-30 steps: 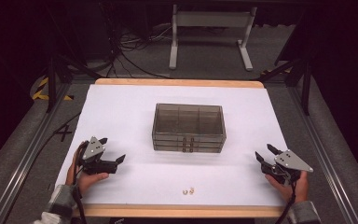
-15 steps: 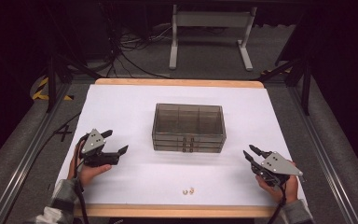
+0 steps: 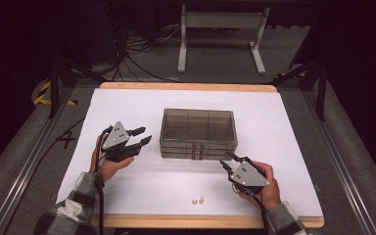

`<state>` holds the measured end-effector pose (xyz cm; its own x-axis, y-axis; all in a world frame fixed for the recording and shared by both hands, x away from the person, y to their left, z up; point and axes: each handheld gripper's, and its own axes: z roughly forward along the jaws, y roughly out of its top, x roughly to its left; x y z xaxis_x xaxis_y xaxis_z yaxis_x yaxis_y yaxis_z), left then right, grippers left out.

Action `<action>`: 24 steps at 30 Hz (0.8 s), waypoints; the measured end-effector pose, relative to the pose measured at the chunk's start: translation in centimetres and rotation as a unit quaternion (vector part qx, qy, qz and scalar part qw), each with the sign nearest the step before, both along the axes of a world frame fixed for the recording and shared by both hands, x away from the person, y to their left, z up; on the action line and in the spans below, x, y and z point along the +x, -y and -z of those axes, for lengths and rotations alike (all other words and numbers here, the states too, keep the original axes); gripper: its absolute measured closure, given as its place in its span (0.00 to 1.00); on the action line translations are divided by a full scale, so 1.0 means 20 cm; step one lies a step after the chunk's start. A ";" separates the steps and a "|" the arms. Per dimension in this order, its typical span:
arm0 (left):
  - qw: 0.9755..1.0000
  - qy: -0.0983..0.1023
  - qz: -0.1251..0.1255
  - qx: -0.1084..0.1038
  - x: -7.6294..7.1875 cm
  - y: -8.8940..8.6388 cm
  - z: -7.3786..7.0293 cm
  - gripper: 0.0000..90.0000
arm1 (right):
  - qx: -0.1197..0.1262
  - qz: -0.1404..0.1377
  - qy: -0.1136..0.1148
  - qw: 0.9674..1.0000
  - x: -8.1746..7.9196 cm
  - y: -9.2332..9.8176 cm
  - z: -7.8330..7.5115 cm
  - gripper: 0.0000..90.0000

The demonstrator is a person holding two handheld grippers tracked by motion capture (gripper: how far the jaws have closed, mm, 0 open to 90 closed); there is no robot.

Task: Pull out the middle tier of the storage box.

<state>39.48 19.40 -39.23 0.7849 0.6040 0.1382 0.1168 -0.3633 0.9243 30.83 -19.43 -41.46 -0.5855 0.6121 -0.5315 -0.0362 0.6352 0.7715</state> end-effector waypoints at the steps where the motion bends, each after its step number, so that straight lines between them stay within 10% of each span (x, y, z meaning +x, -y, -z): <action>1: 1.000 0.001 0.004 -0.004 0.00 0.01 -0.01 0.73 | -0.003 -0.003 0.002 1.000 0.00 -0.02 0.00 0.76; 10: 1.000 0.005 0.022 0.017 0.01 0.12 -0.03 0.87 | -0.042 -0.008 0.032 0.999 0.04 -0.18 0.02 0.75; 24: 1.000 -0.009 0.012 0.018 0.08 0.18 -0.03 0.85 | -0.156 -0.008 0.080 0.985 0.08 -0.38 0.15 0.77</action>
